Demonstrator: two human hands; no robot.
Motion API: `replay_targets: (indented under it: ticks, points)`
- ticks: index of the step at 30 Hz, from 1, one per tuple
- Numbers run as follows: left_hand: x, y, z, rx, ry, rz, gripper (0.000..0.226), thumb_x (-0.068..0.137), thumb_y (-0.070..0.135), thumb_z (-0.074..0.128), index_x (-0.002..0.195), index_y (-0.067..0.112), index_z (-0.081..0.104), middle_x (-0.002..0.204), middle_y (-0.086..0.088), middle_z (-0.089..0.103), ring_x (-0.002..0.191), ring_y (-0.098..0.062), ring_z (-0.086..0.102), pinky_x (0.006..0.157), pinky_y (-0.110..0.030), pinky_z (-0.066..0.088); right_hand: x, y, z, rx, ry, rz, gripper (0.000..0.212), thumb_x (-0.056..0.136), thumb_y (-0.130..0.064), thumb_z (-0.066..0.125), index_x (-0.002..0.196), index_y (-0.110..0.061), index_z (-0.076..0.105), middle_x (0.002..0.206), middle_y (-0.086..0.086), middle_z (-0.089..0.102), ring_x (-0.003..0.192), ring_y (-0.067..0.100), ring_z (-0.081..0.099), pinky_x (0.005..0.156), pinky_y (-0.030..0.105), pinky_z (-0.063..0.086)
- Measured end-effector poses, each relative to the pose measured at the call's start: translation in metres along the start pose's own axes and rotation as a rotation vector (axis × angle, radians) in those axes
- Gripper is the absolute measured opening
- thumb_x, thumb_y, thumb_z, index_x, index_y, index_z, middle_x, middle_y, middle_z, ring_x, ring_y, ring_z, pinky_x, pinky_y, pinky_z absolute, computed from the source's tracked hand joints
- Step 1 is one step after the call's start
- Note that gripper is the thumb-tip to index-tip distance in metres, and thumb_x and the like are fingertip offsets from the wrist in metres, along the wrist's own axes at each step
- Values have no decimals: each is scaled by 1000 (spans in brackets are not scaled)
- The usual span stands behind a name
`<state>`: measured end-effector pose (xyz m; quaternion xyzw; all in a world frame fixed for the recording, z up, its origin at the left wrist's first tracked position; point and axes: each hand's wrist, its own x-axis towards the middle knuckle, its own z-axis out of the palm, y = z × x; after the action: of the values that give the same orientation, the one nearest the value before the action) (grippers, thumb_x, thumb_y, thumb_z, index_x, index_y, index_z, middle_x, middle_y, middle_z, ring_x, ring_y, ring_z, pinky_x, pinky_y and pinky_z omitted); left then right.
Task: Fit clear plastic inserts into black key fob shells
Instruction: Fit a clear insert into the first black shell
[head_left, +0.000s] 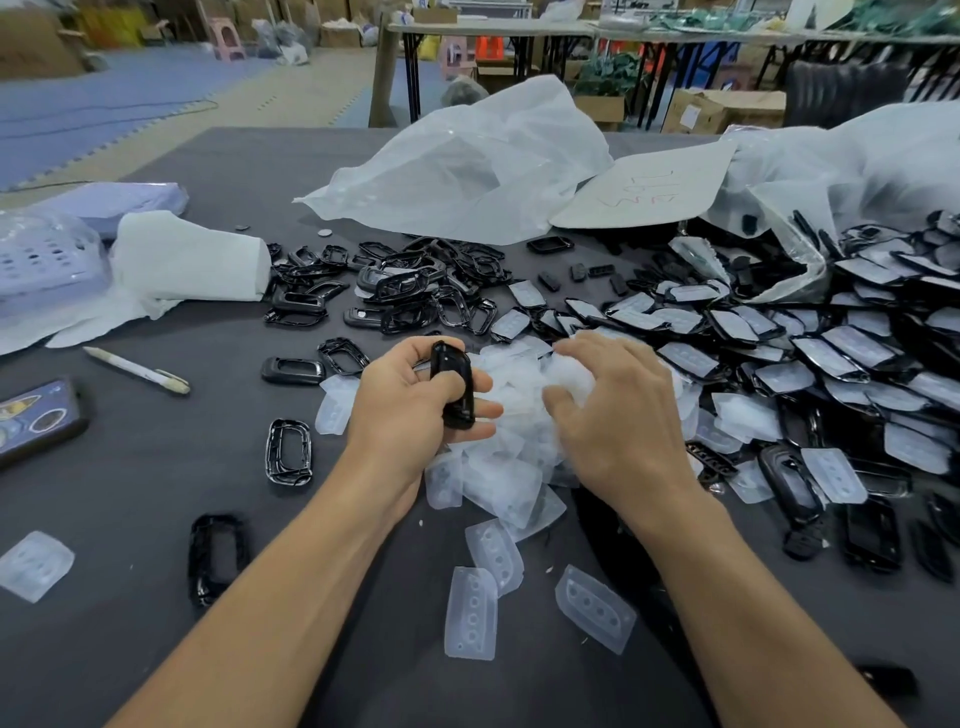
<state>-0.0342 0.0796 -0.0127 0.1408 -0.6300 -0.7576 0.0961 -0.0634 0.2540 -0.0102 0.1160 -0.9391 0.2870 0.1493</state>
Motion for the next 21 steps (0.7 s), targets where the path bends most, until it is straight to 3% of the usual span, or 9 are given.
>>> replay_targets:
  ticks: [3,7,12,15,18,21]
  points:
    - [2,-2,0,32,5,6,29,97,-11,51,108,12,65,79,-10,78,71,-33,78,52,-31,60,-3,-11,6,6,-105,-108,55,95,-41,67,147,-29,54,159,-6,45,149,14,24,122,30,10]
    - [7,2,-7,20,89,10,25,99,-10,52,102,12,64,75,-8,78,65,-25,77,52,-30,60,-8,-18,16,-92,-227,-226,46,98,-41,59,143,-29,57,149,-9,55,144,12,33,119,26,-1]
    - [8,6,-11,-42,173,-9,20,99,-11,49,99,5,61,73,-8,76,63,-24,76,52,-31,61,8,-27,18,-155,-208,-177,25,92,-32,64,115,-30,73,115,-7,72,123,15,52,106,26,17]
    - [8,7,-13,-45,191,-10,20,99,-11,47,104,5,59,71,-7,75,62,-23,75,52,-32,61,16,-33,20,-144,-186,-151,15,88,-30,68,99,-29,78,102,-5,74,113,18,57,102,26,19]
    - [12,5,-15,22,167,-34,25,97,-12,46,101,8,60,72,-6,75,57,-22,73,49,-32,60,11,-27,23,40,-132,-97,9,87,-22,72,88,-22,82,94,-3,78,105,20,63,108,34,37]
    - [13,1,-14,143,115,-66,29,94,-12,44,98,10,62,85,-12,75,54,-22,70,48,-34,60,5,-26,25,242,-46,-37,11,86,-13,73,82,-17,83,86,-3,79,91,15,67,93,30,49]
